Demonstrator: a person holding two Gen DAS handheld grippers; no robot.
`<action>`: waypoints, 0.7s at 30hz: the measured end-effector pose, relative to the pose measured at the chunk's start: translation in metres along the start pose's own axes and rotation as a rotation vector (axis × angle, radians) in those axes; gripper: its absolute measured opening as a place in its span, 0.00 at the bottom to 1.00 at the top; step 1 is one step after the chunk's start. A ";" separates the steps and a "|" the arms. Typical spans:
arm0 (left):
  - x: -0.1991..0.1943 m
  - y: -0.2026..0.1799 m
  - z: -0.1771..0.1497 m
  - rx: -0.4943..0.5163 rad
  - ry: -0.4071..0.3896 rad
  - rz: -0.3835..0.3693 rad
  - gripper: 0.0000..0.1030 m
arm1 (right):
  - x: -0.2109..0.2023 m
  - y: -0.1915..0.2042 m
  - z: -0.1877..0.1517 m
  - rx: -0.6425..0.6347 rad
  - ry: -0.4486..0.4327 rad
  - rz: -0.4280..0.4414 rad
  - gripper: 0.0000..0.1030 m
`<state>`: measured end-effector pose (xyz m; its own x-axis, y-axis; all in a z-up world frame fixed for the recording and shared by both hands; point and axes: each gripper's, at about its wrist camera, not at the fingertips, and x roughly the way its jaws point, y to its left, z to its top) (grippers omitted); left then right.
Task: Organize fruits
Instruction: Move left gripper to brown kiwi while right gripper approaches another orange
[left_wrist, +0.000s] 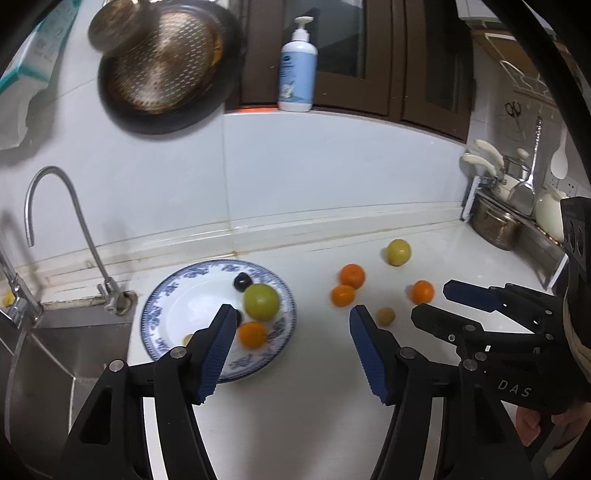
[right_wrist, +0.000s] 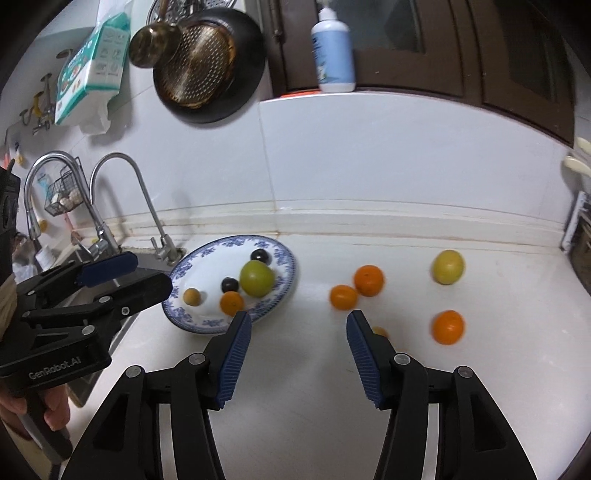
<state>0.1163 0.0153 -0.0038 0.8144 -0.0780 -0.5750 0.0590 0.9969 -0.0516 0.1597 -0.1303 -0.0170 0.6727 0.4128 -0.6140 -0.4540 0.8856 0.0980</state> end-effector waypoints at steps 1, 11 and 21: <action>0.000 -0.005 0.000 0.001 -0.003 -0.005 0.61 | -0.003 -0.004 0.000 0.000 -0.003 -0.005 0.53; 0.014 -0.054 0.001 0.027 0.004 -0.049 0.61 | -0.024 -0.049 -0.004 0.000 -0.016 -0.051 0.53; 0.040 -0.093 -0.001 0.063 0.017 -0.062 0.61 | -0.022 -0.095 -0.010 -0.014 0.011 -0.081 0.53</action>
<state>0.1425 -0.0806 -0.0228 0.7979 -0.1390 -0.5865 0.1453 0.9887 -0.0366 0.1819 -0.2259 -0.0204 0.7009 0.3374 -0.6284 -0.4064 0.9130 0.0369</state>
